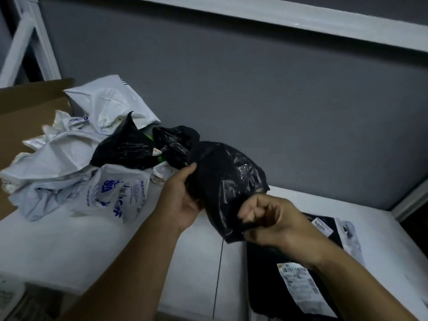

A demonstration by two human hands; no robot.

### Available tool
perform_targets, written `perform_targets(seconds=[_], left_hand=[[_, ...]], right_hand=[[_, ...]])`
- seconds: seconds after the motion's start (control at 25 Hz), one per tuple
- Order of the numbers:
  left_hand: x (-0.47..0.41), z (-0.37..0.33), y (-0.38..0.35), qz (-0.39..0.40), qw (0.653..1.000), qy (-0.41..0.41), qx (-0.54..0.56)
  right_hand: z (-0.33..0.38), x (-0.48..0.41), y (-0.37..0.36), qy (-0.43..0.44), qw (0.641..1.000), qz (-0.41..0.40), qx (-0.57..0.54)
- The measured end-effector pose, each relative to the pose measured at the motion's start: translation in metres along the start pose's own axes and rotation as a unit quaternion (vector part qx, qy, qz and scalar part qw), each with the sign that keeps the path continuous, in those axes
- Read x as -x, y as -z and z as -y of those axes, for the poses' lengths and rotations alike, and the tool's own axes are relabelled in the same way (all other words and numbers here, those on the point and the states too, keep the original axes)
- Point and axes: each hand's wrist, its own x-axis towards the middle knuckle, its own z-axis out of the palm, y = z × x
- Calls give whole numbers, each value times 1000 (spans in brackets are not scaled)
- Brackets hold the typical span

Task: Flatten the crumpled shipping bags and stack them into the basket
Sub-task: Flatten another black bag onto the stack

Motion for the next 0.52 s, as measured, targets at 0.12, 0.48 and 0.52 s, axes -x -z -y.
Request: perform_targets(seconds=[0.12, 0.48, 0.52], left_hand=[[1, 15, -9, -4, 999, 14, -48], [-1, 59, -43, 60, 964, -164, -199], [-1, 64, -45, 46, 953, -177, -241]], right_hand=[[-13, 2, 10, -10, 995, -95, 11], [-39, -10, 33, -95, 961, -173, -193], [-38, -10, 34, -80, 953, -190, -224]])
